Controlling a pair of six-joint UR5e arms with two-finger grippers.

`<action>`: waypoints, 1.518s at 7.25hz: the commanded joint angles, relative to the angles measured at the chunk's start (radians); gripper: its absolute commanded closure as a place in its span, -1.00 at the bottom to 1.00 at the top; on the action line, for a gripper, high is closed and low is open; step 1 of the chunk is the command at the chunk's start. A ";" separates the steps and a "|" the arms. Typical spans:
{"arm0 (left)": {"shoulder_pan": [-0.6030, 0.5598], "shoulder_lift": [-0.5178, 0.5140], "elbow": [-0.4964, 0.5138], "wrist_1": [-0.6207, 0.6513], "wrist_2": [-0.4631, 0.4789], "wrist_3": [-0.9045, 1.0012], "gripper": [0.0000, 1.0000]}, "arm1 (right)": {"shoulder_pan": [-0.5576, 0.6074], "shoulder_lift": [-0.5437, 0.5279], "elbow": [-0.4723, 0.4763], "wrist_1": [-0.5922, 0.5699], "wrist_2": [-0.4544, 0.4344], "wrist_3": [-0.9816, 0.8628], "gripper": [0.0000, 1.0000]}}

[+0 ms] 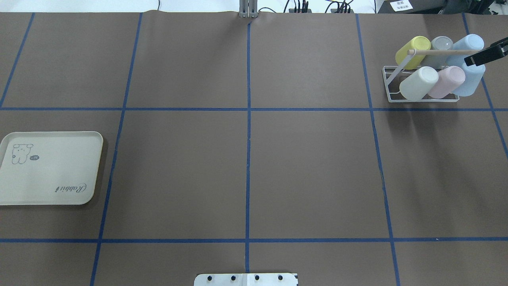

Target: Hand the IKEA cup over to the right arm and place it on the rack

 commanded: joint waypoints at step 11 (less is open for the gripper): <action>-0.120 0.206 -0.136 0.081 -0.004 0.188 -1.00 | 0.285 -0.412 0.005 -0.204 0.141 -0.370 -1.00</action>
